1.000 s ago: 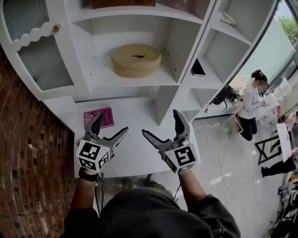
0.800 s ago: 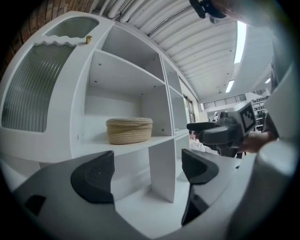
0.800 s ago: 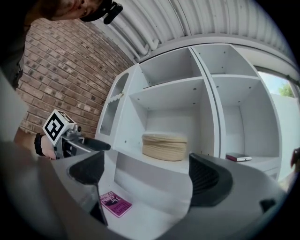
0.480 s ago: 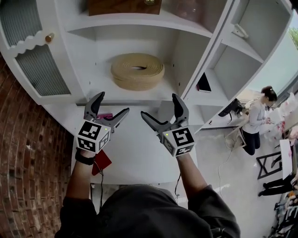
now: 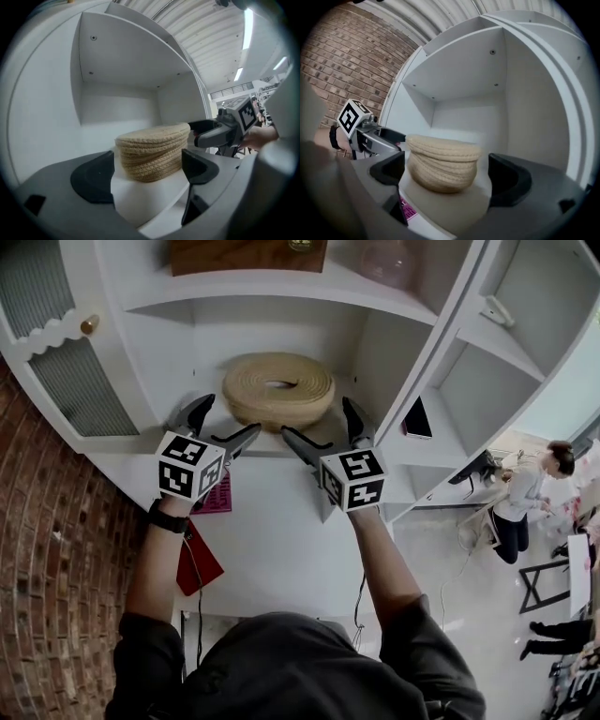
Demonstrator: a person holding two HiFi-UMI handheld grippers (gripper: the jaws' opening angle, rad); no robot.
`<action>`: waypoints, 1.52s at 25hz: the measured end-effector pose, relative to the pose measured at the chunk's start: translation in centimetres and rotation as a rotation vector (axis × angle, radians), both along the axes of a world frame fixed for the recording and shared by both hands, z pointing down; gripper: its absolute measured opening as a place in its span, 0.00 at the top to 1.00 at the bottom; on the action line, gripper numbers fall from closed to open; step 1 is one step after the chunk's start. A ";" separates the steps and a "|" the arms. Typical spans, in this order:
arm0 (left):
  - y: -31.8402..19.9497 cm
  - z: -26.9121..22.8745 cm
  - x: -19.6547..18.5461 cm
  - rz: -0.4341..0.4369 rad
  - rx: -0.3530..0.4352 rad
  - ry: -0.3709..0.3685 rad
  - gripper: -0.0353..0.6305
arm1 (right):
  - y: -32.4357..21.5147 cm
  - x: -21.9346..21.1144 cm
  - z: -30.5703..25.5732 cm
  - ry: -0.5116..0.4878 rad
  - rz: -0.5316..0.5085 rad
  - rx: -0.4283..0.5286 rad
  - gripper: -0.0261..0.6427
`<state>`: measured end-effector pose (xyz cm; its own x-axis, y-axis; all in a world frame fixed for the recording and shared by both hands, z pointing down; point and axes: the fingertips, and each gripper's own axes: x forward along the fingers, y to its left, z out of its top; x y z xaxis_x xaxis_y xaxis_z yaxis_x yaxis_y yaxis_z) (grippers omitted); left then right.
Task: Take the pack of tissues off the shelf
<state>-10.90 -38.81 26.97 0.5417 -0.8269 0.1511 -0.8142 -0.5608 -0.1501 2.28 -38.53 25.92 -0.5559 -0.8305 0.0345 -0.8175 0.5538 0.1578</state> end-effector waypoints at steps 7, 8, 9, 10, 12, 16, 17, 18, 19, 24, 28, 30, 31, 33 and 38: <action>-3.0 0.2 1.0 0.055 -0.099 -0.010 0.26 | -3.3 -0.8 0.6 0.043 0.001 -0.095 0.13; -3.3 0.4 1.1 0.063 -0.115 -0.012 0.26 | -3.6 -0.9 0.8 0.052 0.000 -0.110 0.13; -3.7 0.6 1.2 0.068 -0.126 -0.016 0.26 | -3.9 -1.0 1.0 0.063 -0.001 -0.129 0.13; -4.0 0.8 1.2 0.069 -0.136 -0.019 0.25 | -4.3 -1.1 1.2 0.071 -0.003 -0.148 0.13; -4.5 1.1 1.2 0.067 -0.150 -0.025 0.25 | -4.9 -1.3 1.5 0.071 -0.005 -0.180 0.13; -5.1 1.9 1.8 0.044 -0.170 -0.095 0.25 | -5.5 -1.9 2.2 0.098 -0.014 -0.240 0.14; -5.3 2.0 1.9 0.036 -0.170 -0.110 0.25 | -5.7 -2.0 2.3 0.110 -0.007 -0.244 0.15; -5.4 2.0 2.0 0.032 -0.170 -0.117 0.25 | -5.7 -1.9 2.4 0.116 -0.001 -0.244 0.16; -5.4 2.0 2.1 0.030 -0.171 -0.117 0.25 | -5.8 -1.9 2.4 0.117 0.003 -0.242 0.16; -4.7 2.0 2.2 0.021 -0.156 -0.109 0.25 | -5.4 -1.9 2.2 0.110 -0.008 -0.229 0.17; -3.2 1.9 2.2 0.019 -0.151 -0.105 0.25 | -3.8 -1.9 2.2 0.111 -0.019 -0.221 0.17; -2.0 1.9 2.2 0.019 -0.146 -0.101 0.25 | -2.6 -1.9 2.2 0.105 -0.024 -0.215 0.17; -1.2 1.9 2.2 0.019 -0.141 -0.101 0.25 | -1.9 -1.9 2.2 0.102 -0.027 -0.212 0.18; 0.5 1.9 2.3 0.019 -0.126 -0.102 0.25 | -0.2 -1.9 2.3 0.094 -0.033 -0.203 0.18; 5.2 2.1 2.3 0.018 -0.079 -0.102 0.25 | 4.5 -1.8 2.5 0.086 -0.040 -0.163 0.18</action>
<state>-8.60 -33.58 29.05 0.5347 -0.8006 0.2705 -0.7870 -0.5883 -0.1859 0.45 -34.02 28.46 -0.5775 -0.7874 0.2156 -0.7818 0.6095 0.1315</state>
